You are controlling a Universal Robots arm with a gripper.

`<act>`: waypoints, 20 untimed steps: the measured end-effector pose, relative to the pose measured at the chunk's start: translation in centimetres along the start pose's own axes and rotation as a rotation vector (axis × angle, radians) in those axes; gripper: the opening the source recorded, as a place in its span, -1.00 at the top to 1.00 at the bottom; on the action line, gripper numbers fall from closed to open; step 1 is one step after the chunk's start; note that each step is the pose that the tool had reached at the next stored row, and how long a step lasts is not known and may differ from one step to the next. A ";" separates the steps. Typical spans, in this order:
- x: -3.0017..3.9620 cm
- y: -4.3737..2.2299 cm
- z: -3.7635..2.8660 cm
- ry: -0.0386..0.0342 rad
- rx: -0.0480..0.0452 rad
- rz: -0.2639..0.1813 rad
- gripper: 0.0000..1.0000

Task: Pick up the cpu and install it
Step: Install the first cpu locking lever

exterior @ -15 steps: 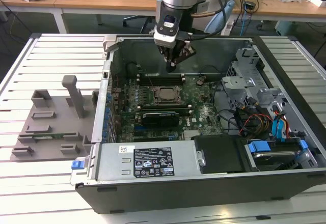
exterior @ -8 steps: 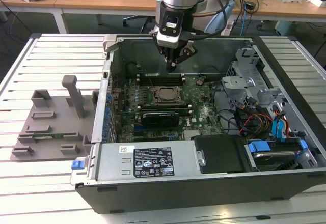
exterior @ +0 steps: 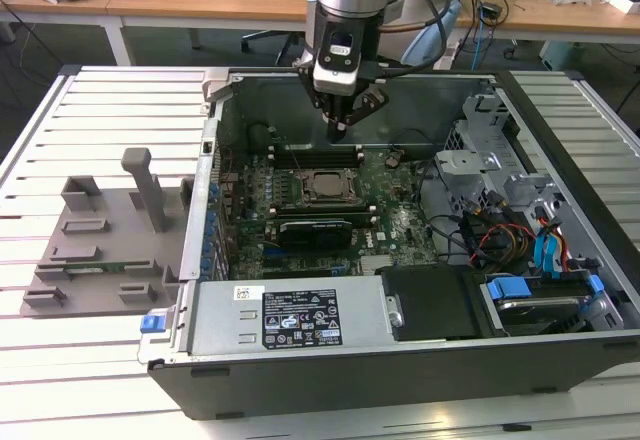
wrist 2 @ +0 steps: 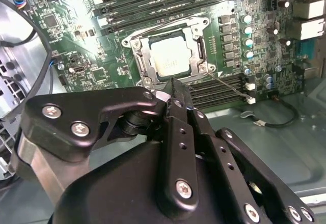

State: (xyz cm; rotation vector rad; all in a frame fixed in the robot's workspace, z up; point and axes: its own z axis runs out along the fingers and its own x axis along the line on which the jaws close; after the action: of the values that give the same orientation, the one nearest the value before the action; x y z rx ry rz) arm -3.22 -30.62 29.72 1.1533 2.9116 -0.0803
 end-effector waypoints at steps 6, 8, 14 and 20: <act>0.00 0.00 0.00 -0.0023 -0.0014 -0.051 0.79; 0.00 0.00 0.00 -0.0031 -0.0019 -0.070 0.79; 0.00 0.00 0.00 -0.0053 -0.0032 -0.119 0.79; 0.00 0.00 0.00 -0.0078 -0.0047 -0.174 0.79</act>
State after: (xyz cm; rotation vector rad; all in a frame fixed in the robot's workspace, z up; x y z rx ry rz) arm -3.22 -30.62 29.72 0.8938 2.9968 -0.0787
